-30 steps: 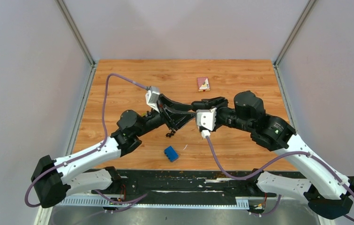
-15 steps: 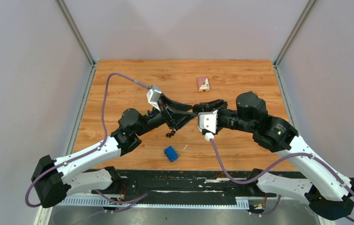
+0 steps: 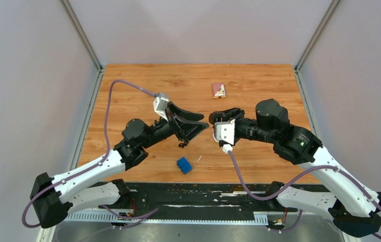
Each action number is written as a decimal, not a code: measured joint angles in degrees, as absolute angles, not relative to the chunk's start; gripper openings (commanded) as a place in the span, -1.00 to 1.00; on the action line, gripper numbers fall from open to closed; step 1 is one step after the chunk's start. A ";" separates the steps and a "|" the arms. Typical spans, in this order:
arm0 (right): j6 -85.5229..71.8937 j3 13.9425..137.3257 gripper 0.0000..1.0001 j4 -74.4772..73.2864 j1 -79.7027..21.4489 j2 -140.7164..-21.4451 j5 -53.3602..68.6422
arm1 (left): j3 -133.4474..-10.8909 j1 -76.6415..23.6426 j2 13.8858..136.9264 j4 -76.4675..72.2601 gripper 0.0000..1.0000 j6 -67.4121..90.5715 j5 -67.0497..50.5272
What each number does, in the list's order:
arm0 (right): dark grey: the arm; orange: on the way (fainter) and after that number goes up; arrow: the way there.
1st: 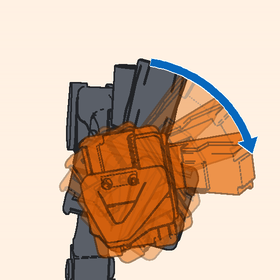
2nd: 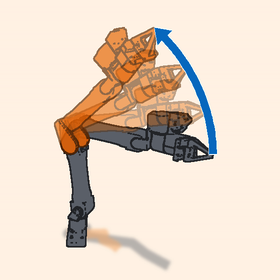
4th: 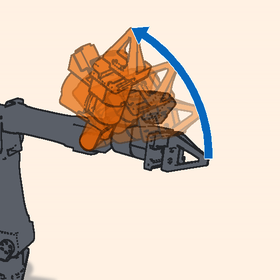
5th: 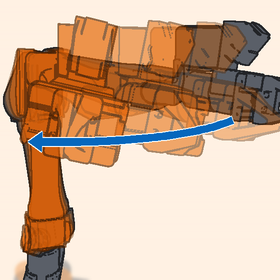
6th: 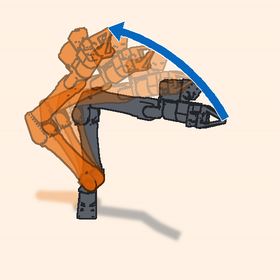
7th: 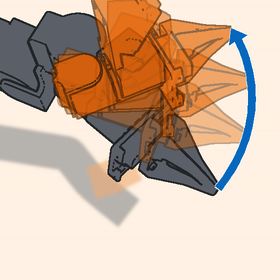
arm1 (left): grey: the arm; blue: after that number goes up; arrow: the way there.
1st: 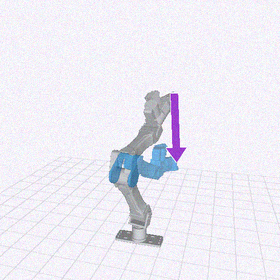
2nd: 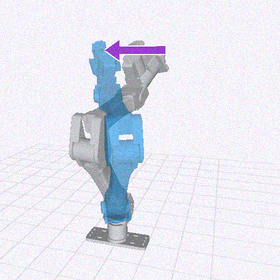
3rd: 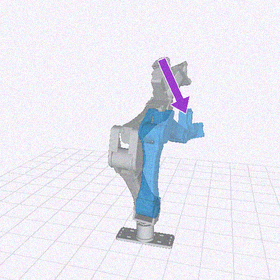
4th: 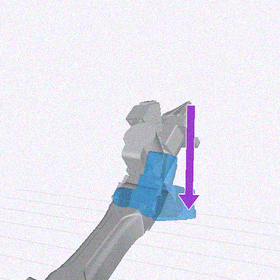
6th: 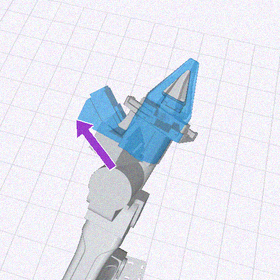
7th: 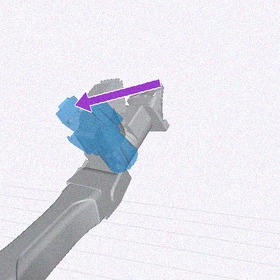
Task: Insert the wireless bluetooth earbuds into the charging case
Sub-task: Pick up the charging case at the center of the board.
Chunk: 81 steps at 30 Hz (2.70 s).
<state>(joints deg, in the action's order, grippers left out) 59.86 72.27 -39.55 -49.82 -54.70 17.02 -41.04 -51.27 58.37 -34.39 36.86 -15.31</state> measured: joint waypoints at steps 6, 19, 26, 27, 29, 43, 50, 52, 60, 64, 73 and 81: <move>59.29 73.80 -0.64 -39.77 -49.80 -54.59 19.09 | -38.46 -50.98 51.09 -32.77 0.41 36.18 -12.97; 57.21 76.14 -0.64 -38.50 -49.82 -53.36 26.00 | -34.74 -50.04 68.16 -58.48 0.38 57.10 -21.45; 57.08 76.12 -0.64 -36.14 -49.82 -52.60 26.55 | -33.87 -49.45 72.77 -72.20 0.30 66.59 -23.09; 57.08 76.09 -0.64 -35.97 -49.84 -52.38 26.50 | -33.85 -49.36 72.79 -73.06 0.30 67.18 -23.14; 57.08 75.81 -0.65 -36.27 -49.84 -52.05 26.46 | -33.85 -49.25 72.66 -75.81 0.30 68.31 -23.20; 57.74 74.04 -0.61 -36.71 -49.84 -51.37 26.52 | -33.80 -48.66 73.78 -79.40 -0.03 71.72 -23.97; 58.63 72.66 -0.48 -36.56 -49.84 -50.78 26.24 | -33.80 -48.53 73.93 -78.00 -0.33 71.68 -24.16; 59.05 72.20 -0.35 -36.58 -49.84 -50.43 25.76 | -33.80 -48.36 73.93 -78.19 -0.53 71.72 -24.47; 57.01 71.64 0.34 -38.81 -49.76 -51.00 23.68 | -33.58 -48.38 73.52 -76.23 -0.77 68.82 -26.72; 52.86 71.61 0.46 -42.22 -48.88 -53.82 23.42 | -32.88 -48.69 70.06 -69.17 -0.78 61.84 -29.02; 39.75 74.37 0.47 -56.99 -46.92 -60.40 33.54 | -27.83 -49.54 57.58 -46.26 -0.80 33.67 -29.93; 32.86 73.73 0.44 -60.18 -45.15 -62.35 40.07 | -20.45 -49.87 56.38 -46.28 -0.83 27.68 -29.04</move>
